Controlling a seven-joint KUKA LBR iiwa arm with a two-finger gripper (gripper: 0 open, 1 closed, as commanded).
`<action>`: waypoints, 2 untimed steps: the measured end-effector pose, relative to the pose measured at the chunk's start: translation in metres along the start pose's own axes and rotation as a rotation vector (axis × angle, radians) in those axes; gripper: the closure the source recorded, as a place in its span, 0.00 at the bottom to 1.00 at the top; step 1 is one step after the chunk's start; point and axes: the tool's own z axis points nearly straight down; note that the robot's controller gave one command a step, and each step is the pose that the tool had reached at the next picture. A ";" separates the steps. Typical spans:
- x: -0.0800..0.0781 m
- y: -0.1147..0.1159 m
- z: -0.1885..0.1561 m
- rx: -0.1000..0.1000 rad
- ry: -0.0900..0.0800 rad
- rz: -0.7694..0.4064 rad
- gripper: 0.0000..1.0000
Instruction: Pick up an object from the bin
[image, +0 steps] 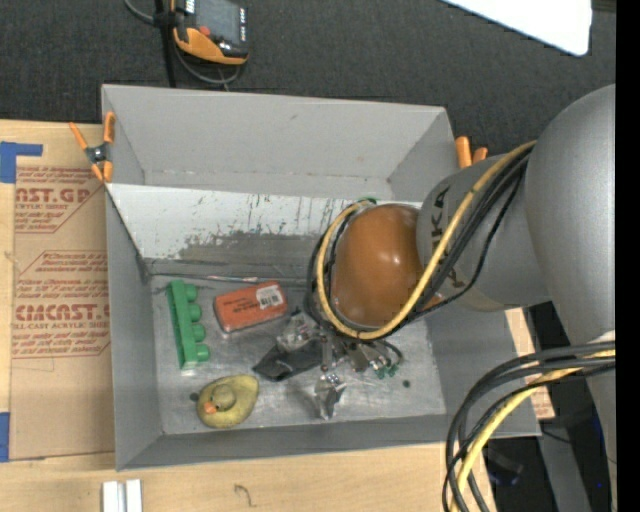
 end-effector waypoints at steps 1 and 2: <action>-0.001 0.000 -0.001 0.001 -0.006 0.000 1.00; -0.001 0.000 -0.001 0.001 -0.006 0.000 1.00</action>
Offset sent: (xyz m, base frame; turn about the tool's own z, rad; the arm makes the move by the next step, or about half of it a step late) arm 0.0000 0.0000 0.0000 0.0000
